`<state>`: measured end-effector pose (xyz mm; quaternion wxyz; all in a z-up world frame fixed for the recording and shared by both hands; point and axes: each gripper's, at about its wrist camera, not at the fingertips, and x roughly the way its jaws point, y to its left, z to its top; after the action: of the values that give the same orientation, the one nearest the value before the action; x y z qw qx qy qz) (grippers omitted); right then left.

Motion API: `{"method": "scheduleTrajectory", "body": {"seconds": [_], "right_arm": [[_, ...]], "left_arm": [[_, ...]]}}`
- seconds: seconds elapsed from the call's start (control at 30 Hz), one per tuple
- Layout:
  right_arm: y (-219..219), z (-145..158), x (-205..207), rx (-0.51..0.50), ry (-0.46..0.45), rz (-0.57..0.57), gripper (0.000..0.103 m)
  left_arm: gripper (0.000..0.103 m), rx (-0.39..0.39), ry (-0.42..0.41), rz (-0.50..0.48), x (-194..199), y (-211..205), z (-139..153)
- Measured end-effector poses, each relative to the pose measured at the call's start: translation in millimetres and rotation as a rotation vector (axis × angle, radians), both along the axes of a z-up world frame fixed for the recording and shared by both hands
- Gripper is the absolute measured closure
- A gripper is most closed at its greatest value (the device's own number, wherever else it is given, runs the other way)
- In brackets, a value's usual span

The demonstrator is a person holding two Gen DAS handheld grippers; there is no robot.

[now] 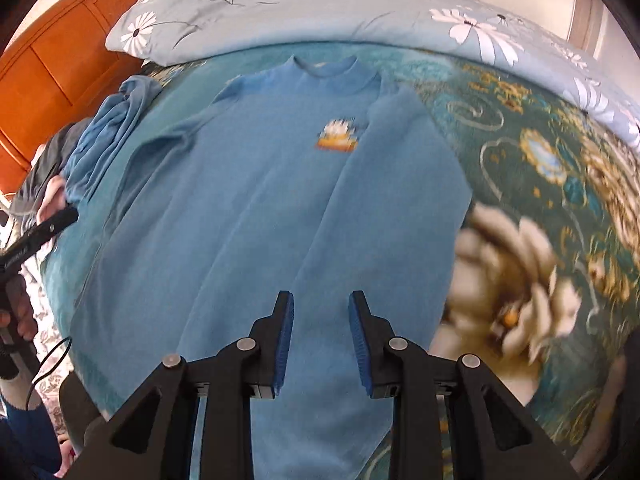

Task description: Fold clothes

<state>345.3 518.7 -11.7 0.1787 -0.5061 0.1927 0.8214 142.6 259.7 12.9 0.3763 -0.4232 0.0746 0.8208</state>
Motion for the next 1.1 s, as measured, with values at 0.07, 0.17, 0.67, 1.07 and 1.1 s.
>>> {"method": "scheduleTrajectory", "body": {"seconds": [0.07,0.17,0.67,1.07,1.1], "right_arm": [[-23,-12,15,-0.013,-0.008,0.009,0.074],[-41,-18,23,-0.029,0.003,0.009,0.074],[-97,-34,27,0.173,-0.04,0.045,0.074],[-4,18,94,-0.081,0.225,-0.154,0.101],[6,27,98,-0.059,0.233,-0.176,0.101]], "left_arm": [[0.049,0.018,0.002,0.005,15,-7,1],[0.047,0.045,-0.028,-0.032,35,-15,0],[0.045,0.036,-0.017,-0.016,62,-41,12],[0.044,-0.021,-0.045,0.003,53,-25,-3],[0.044,-0.03,-0.048,0.005,53,-22,-5]]}}
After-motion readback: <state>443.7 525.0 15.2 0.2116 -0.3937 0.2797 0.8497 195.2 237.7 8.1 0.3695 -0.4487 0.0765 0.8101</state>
